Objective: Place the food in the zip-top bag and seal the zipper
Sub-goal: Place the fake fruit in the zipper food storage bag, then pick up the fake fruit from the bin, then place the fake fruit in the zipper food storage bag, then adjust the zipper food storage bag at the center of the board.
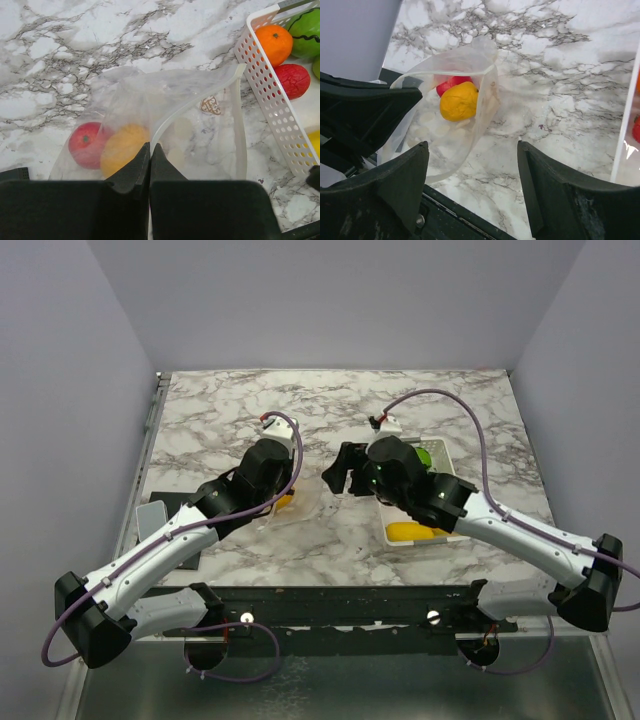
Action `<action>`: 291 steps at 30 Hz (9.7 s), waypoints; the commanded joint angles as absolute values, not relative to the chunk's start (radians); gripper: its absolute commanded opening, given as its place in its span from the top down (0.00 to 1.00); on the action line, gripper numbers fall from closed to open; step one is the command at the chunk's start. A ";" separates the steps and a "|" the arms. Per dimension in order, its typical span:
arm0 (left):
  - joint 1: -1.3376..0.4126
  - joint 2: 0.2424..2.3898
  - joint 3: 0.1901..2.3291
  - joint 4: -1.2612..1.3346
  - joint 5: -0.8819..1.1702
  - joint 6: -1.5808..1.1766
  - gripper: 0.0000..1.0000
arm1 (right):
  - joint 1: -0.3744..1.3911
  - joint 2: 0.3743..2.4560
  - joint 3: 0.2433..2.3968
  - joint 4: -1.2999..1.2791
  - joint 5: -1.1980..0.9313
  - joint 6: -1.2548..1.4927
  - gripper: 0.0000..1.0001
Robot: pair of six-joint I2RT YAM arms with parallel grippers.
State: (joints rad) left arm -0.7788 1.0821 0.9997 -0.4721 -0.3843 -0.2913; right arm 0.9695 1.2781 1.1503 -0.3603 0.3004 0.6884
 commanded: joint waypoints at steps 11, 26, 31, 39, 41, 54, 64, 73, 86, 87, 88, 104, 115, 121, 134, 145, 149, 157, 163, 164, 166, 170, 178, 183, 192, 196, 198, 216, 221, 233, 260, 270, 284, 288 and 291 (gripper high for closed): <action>-0.773 1.081 0.988 -0.454 -0.376 -0.284 1.00 | 0.969 1.098 1.069 -0.646 0.656 0.744 0.31; -0.774 1.074 0.988 -0.454 -0.377 -0.283 1.00 | 0.701 1.132 0.920 -0.582 0.475 0.673 0.31; -0.773 1.074 0.988 -0.454 -0.380 -0.281 1.00 | 0.616 1.217 0.912 -0.527 0.402 0.651 0.26; -0.774 1.077 0.986 -0.454 -0.377 -0.282 1.00 | 0.539 1.343 0.912 -0.431 0.324 0.633 0.21; -0.774 1.078 0.987 -0.454 -0.376 -0.282 1.00 | 0.523 1.373 0.912 -0.411 0.303 0.630 0.20; -0.773 1.080 0.987 -0.455 -0.378 -0.278 1.00 | 0.484 1.538 0.932 -0.345 0.238 0.625 0.15; -0.774 1.079 0.986 -0.454 -0.380 -0.278 1.00 | 0.480 1.552 0.905 -0.323 0.233 0.629 0.38; -0.774 1.078 0.986 -0.455 -0.378 -0.276 1.00 | 0.480 1.429 0.888 -0.387 0.260 0.619 0.80; -0.774 1.081 0.986 -0.456 -0.379 -0.276 1.00 | 0.480 1.152 0.956 -0.478 0.167 0.555 0.92; -0.773 1.081 0.986 -0.455 -0.379 -0.277 1.00 | 0.481 1.133 0.963 -0.478 0.150 0.547 0.92; -0.774 1.081 0.986 -0.455 -0.378 -0.277 1.00 | 0.482 1.111 0.969 -0.475 0.129 0.541 0.92; -0.774 1.076 0.986 -0.456 -0.385 -0.277 1.00 | 0.583 1.039 1.052 -0.402 -0.091 0.497 0.92; -0.773 1.075 0.986 -0.456 -0.384 -0.277 1.00 | 0.849 1.178 1.156 -0.359 0.027 0.481 0.92; -0.775 1.075 0.986 -0.456 -0.383 -0.277 1.00 | 0.922 1.263 1.207 -0.352 0.055 0.477 0.92; -0.774 1.075 0.986 -0.455 -0.380 -0.277 1.00 | 0.981 1.424 1.261 -0.320 0.085 0.471 0.89; -0.773 1.083 0.986 -0.456 -0.380 -0.277 1.00 | 1.013 1.524 1.293 -0.321 0.147 0.471 0.68; -0.773 1.081 0.985 -0.456 -0.385 -0.277 1.00 | 1.014 1.543 1.313 -0.339 0.187 0.474 0.50; -0.774 1.085 0.985 -0.456 -0.385 -0.277 1.00 | 1.014 1.478 1.290 -0.341 0.229 0.487 0.21; -0.774 1.089 0.985 -0.456 -0.386 -0.277 1.00 | 1.014 1.396 1.254 -0.329 0.255 0.528 0.16; -0.774 1.089 0.985 -0.456 -0.387 -0.278 1.00 | 1.014 1.383 1.245 -0.329 0.259 0.538 0.16; -0.774 1.091 0.985 -0.456 -0.386 -0.278 1.00 | 1.014 1.362 1.231 -0.336 0.271 0.564 0.16; -0.774 1.091 0.985 -0.456 -0.387 -0.277 1.00 | 1.014 1.328 1.199 -0.374 0.298 0.645 0.21; -0.774 1.091 0.985 -0.456 -0.381 -0.276 1.00 | 1.014 1.310 1.047 -0.297 0.277 0.846 0.36; -0.774 1.089 0.985 -0.456 -0.380 -0.276 1.00 | 1.014 1.348 1.010 -0.254 0.265 0.922 0.42; -0.774 1.083 0.985 -0.456 -0.382 -0.277 1.00 | 1.014 1.419 0.997 -0.190 0.230 0.982 0.51; -0.774 1.085 0.985 -0.456 -0.381 -0.276 1.00 | 1.015 1.447 0.991 -0.163 0.204 0.997 0.55; -0.774 1.085 0.986 -0.456 -0.379 -0.278 1.00 | 1.014 1.459 0.986 -0.152 0.197 1.008 0.57; -0.774 1.077 0.998 -0.463 -0.370 -0.288 1.00 | 1.014 1.433 1.011 -0.165 0.210 0.964 0.99; -0.773 1.060 1.055 -0.531 -0.381 -0.286 1.00 | 1.014 1.361 1.066 -0.245 0.272 0.859 0.99; -0.773 1.068 1.298 -0.680 -0.288 -0.277 1.00 | 1.014 1.222 1.256 -0.464 0.363 0.641 0.99; -0.772 1.056 1.117 -0.497 -0.207 -0.430 1.00 | 0.980 1.230 1.264 -0.568 0.454 0.599 0.99; -0.772 1.111 1.017 -0.496 -0.221 -0.470 1.00 | 0.945 1.302 1.189 -0.529 0.452 0.614 0.99; -0.770 1.094 1.182 -0.586 -0.306 -0.383 1.00 | 0.928 1.325 1.269 -0.489 0.360 0.591 0.99; -0.770 1.098 1.238 -0.629 -0.344 -0.354 1.00 | 0.905 1.362 1.284 -0.457 0.298 0.594 0.99; -0.771 1.108 1.243 -0.640 -0.345 -0.346 1.00 | 0.885 1.393 1.273 -0.421 0.251 0.610 0.99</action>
